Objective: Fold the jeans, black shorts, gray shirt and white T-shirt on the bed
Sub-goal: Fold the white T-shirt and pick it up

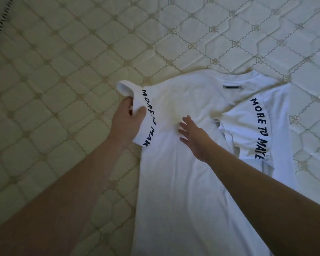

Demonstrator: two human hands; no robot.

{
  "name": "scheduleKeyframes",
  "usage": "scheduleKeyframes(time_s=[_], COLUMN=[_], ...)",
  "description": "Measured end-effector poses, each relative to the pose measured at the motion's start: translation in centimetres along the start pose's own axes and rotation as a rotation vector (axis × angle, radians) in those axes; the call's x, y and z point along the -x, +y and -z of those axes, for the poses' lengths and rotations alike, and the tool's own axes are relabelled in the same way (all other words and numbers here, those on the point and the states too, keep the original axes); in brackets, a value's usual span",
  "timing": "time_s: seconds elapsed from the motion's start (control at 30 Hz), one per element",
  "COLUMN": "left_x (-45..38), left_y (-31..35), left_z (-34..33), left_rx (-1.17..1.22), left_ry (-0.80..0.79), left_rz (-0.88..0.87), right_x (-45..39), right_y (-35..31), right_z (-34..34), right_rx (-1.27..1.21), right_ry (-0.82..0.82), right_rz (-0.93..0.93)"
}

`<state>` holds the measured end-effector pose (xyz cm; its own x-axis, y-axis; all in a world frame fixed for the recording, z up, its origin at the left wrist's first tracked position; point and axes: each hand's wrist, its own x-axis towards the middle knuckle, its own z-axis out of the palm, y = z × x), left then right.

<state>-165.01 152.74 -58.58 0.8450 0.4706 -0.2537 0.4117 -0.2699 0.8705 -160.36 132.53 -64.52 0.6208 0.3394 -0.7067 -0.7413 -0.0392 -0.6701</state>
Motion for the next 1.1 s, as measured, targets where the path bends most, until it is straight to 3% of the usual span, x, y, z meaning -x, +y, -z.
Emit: scheduleKeyframes(time_s=[0.2, 0.43, 0.57, 0.7, 0.77, 0.93, 1.0, 1.1], left_x=[1.7, 3.9, 3.6, 3.7, 3.3, -1.0, -3.7, -8.1], left_y=[6.7, 7.6, 7.1, 5.8, 4.5, 0.7, 0.0, 0.3], left_z=[-9.2, -17.1, -18.1, -17.7, -16.8, -12.9, -11.6, -10.4], left_rx=[-0.119, -0.318, -0.433, -0.382, -0.327, -0.375, -0.456, -0.599], left_ry=[-0.159, -0.294, -0.403, -0.600, -0.554, -0.157, -0.155, -0.277], left_rz=[-0.154, -0.292, -0.280, -0.260, -0.217, -0.080, -0.036, -0.056], right_x=[2.4, 4.0, 4.1, 3.2, 2.9, 3.3, 3.5, 3.4], right_y=[-3.9, -5.5, -6.0, -5.9, -5.8, -5.8, -6.0, -6.6], right_z=[2.0, 8.0, 10.0, 9.9, 9.6, 7.2, 6.0, 5.3], right_rx=[-0.223, -0.305, -0.161, 0.066, 0.228, 0.367, 0.358, 0.325], right_ry=[-0.097, -0.163, 0.016, 0.236, 0.280, 0.225, 0.170, 0.107], right_rz=[0.050, 0.122, 0.087, 0.009, 0.018, 0.120, 0.170, 0.206])
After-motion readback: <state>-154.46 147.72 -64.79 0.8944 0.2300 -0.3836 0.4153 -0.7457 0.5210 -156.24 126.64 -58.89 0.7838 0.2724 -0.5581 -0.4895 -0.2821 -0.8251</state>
